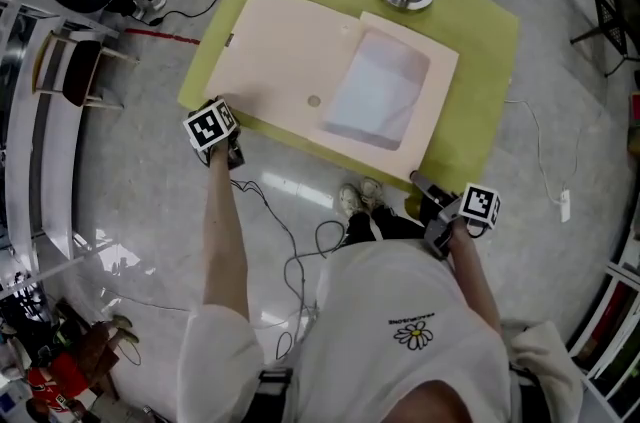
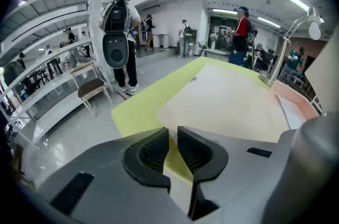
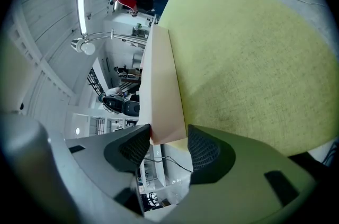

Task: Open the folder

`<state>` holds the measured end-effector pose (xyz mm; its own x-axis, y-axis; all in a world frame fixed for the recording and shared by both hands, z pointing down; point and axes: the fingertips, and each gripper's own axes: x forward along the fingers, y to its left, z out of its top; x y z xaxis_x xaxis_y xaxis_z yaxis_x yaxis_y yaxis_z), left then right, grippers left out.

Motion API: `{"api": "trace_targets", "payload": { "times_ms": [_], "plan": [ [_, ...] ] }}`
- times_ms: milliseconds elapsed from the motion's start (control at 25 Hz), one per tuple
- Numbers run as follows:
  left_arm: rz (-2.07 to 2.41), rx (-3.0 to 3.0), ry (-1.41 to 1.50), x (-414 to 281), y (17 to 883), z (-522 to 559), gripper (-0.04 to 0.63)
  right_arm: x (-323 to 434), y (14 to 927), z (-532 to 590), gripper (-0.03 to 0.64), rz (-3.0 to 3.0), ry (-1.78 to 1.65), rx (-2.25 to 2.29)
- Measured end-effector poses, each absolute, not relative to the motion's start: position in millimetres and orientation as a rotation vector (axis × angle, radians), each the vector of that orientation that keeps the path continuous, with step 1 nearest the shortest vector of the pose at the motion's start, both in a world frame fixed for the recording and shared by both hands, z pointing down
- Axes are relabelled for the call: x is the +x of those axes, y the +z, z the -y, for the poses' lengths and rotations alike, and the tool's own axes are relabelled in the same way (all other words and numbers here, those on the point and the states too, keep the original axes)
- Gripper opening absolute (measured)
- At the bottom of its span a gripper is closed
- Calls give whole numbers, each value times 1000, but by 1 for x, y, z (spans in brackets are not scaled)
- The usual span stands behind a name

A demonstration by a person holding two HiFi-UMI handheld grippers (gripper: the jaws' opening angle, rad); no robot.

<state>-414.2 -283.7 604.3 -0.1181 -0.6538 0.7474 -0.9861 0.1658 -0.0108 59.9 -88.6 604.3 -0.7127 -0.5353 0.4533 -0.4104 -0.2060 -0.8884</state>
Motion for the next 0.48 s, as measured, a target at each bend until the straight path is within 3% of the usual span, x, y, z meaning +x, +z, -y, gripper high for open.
{"api": "trace_targets", "payload": {
  "times_ms": [280,360,480],
  "plan": [
    [1859,1544,824,-415,608,283,79,60,608,89,213,-1888,-2075,-1136],
    [1867,1565,926,-418,611,284,146,60,608,89,213,-1880,-2075,-1142],
    [1875,1616,1118,-416,612,286,159,62,609,90,213,-1897,-2070,-1161]
  ]
}}
